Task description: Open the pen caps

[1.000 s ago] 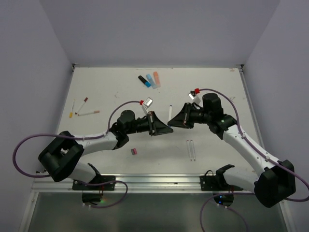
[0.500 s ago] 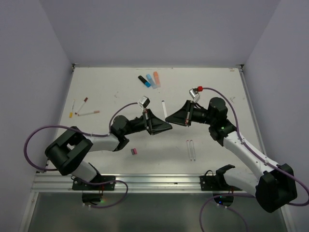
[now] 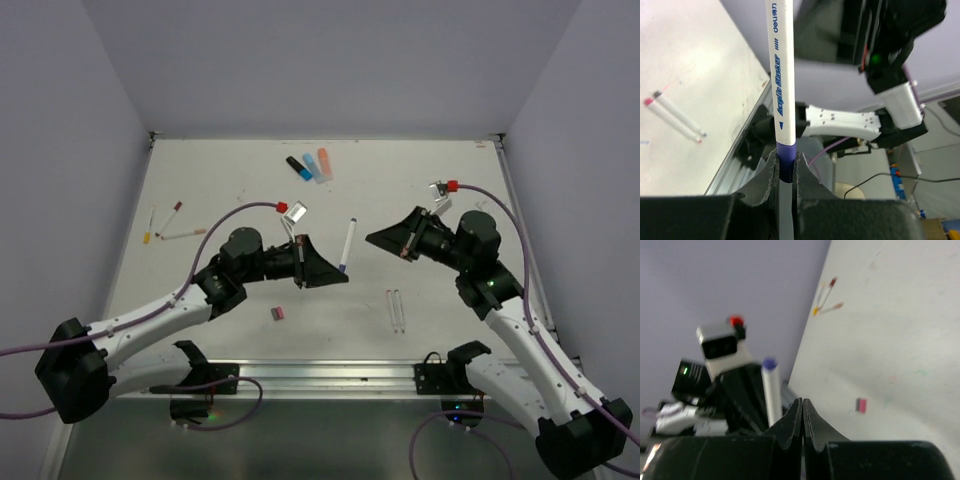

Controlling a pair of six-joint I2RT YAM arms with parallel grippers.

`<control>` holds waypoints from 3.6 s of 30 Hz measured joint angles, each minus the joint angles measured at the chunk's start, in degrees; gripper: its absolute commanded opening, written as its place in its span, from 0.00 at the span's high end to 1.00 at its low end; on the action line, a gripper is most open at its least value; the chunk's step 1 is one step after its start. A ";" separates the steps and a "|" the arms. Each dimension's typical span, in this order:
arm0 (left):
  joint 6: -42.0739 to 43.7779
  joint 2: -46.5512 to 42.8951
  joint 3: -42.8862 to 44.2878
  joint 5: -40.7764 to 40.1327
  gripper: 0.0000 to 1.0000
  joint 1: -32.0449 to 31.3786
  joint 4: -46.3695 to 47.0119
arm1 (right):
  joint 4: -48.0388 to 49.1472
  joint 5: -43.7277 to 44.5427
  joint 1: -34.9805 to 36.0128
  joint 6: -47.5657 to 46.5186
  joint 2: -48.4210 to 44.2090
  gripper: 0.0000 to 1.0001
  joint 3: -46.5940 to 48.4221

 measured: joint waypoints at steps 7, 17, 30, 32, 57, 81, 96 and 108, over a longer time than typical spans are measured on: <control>2.80 -4.76 -5.86 2.75 1.00 -0.46 -5.18 | -5.79 11.04 -5.68 -2.51 0.55 1.00 0.39; 2.93 -2.64 -6.10 4.79 1.00 -0.46 -5.33 | 0.48 -0.20 -5.60 -2.60 4.28 0.52 -0.13; 2.45 8.07 3.78 6.58 1.00 -0.44 -4.02 | 2.27 -6.21 -2.36 -2.43 5.68 0.48 -1.25; 2.36 8.61 4.42 6.86 1.00 -0.42 -3.87 | 2.25 -6.45 -2.05 -2.58 6.05 0.49 -1.31; -21.03 11.65 -7.23 4.76 1.00 3.76 32.65 | 37.79 -17.20 -7.08 19.96 20.04 1.00 -4.52; 6.64 -13.73 -6.64 -25.40 1.00 5.68 -48.24 | -45.42 13.35 -15.34 -30.12 22.21 1.00 15.45; 6.01 -12.37 -14.40 -34.16 0.96 5.68 -53.55 | -50.01 16.31 -15.34 -34.12 21.24 1.00 15.39; 6.01 -10.84 -16.48 -33.40 0.89 5.68 -52.11 | -50.01 16.48 -15.34 -34.18 19.08 1.00 15.39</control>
